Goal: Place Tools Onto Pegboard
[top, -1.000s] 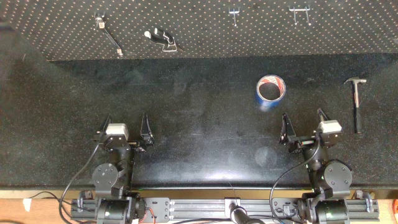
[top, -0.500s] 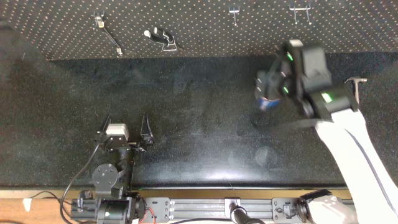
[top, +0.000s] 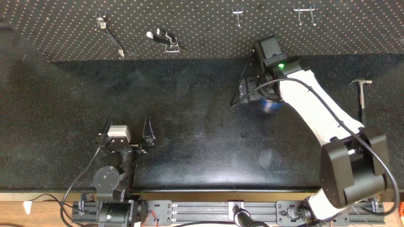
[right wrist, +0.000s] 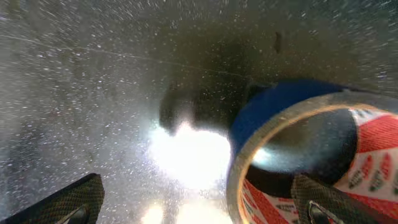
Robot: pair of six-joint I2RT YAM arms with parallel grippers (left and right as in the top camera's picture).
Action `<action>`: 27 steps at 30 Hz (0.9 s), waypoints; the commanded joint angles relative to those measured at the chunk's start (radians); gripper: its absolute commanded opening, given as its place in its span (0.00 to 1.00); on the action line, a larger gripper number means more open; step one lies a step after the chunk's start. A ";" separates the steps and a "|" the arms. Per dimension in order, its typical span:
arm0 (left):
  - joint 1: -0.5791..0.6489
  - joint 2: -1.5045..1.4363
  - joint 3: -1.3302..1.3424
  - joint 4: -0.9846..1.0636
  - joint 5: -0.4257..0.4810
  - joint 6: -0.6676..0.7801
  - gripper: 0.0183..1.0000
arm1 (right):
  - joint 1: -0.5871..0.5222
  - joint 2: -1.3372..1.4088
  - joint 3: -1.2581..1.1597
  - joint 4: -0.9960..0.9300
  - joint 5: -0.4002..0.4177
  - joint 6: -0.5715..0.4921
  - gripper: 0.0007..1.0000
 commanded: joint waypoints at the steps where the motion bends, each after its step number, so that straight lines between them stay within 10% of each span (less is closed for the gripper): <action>1: -0.005 -0.007 -0.002 -0.006 0.007 0.013 1.00 | 0.003 0.042 0.018 -0.008 0.047 -0.011 0.99; 3: -0.005 -0.007 -0.002 -0.006 0.007 0.013 1.00 | 0.003 0.042 0.018 -0.006 0.062 -0.011 0.37; 5: -0.005 -0.007 -0.002 -0.006 0.007 0.013 1.00 | 0.003 0.042 0.017 -0.013 0.101 -0.011 0.08; 15: -0.005 -0.007 -0.002 -0.006 0.007 0.013 1.00 | 0.232 -0.401 0.015 0.413 0.227 0.054 0.07; 27: -0.005 -0.007 -0.002 -0.006 0.007 0.013 1.00 | 0.240 -0.071 0.015 0.804 0.343 -0.046 0.07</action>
